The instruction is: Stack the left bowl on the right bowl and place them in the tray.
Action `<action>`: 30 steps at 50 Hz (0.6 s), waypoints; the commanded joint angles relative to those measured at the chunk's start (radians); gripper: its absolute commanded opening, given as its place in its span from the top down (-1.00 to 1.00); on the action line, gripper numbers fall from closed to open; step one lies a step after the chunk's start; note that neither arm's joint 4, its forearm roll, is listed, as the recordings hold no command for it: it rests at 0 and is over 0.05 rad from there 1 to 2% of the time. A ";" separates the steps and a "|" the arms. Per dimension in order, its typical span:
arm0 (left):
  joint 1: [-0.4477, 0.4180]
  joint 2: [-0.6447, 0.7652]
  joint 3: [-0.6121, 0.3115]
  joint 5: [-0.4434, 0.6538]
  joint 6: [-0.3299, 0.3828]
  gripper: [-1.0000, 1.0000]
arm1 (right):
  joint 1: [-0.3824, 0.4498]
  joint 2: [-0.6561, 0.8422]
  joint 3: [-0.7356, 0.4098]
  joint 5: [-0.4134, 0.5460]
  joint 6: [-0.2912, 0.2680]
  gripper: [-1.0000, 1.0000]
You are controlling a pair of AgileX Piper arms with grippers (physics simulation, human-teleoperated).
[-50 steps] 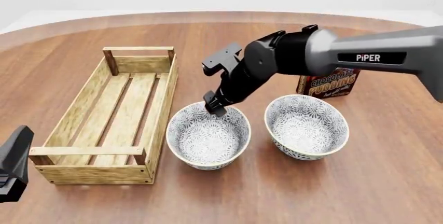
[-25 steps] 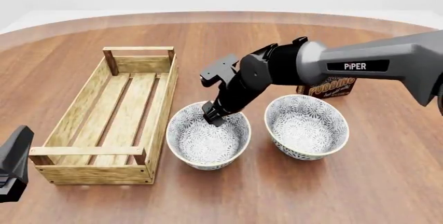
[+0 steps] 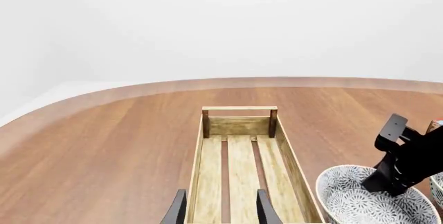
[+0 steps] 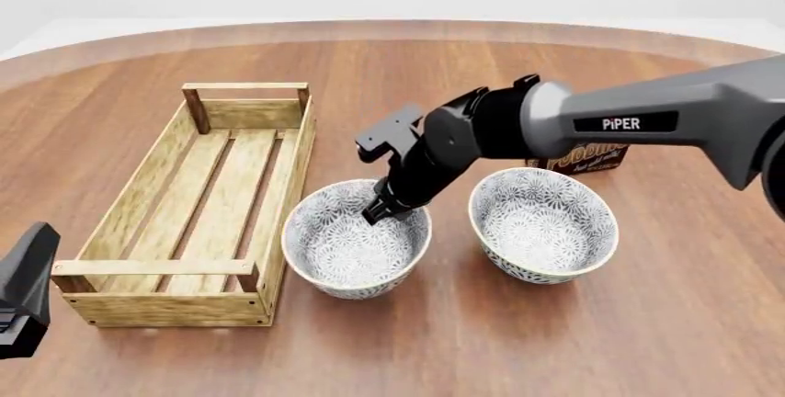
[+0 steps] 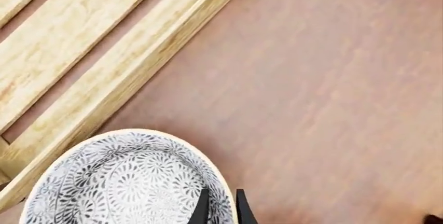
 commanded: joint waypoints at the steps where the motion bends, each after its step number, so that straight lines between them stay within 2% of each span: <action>1: 0.000 0.000 0.000 0.000 0.000 -1.00 | -0.008 0.011 0.000 0.009 -0.021 1.00; 14: 0.000 0.000 0.000 0.000 0.000 -1.00 | -0.020 -0.009 0.004 0.021 -0.037 1.00; 30: 0.000 0.000 0.000 0.000 0.000 -1.00 | -0.053 -0.163 -0.051 0.113 -0.099 1.00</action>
